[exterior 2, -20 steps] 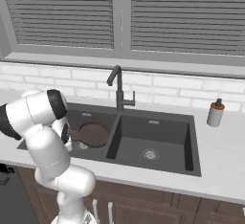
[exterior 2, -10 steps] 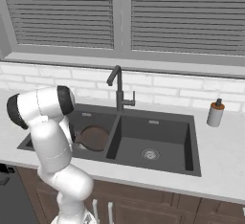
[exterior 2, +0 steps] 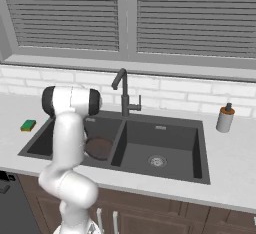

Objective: Pick the pan and sponge and place them into the sink. Then turn on the water.

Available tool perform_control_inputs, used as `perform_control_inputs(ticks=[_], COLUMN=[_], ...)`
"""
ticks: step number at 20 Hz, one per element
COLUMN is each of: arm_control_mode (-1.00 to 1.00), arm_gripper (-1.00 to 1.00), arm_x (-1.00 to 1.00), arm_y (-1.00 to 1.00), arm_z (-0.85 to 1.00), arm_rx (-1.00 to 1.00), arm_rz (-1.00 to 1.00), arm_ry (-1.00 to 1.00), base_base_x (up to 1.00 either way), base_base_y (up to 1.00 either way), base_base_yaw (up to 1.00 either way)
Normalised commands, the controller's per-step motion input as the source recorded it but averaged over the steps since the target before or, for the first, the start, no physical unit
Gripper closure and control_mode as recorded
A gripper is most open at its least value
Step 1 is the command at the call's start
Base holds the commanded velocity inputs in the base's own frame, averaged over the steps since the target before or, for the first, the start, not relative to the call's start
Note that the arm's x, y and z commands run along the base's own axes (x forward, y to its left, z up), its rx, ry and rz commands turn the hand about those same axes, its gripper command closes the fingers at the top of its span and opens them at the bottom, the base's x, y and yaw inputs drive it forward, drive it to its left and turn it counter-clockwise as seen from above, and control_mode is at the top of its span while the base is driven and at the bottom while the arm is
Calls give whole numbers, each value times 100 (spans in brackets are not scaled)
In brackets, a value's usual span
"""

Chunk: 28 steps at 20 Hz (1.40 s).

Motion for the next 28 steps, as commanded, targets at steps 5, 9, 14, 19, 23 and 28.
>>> perform_control_inputs(ticks=[5, 9, 14, 19, 23, 28], arm_control_mode=[-100, -100, -100, -100, -100, -100], arm_gripper=[100, 100, -100, -100, -100, -100], arm_x=[34, 30, 5, 2, 25, 27], arm_y=[21, 9, 0, 0, 24, 47], arm_z=[-60, -38, 19, 63, 98, 100], arm_rx=[0, 0, 13, 10, -1, -13], arm_rz=[0, 0, 0, 0, 0, 0], arm_ry=[19, 10, -3, -2, 16, 39], base_base_x=[0, 0, 0, 0, 0, 0], base_base_y=[0, 0, 0, 0, 0, 0], base_base_yaw=[0, 0, 0, 0, 0, 0])
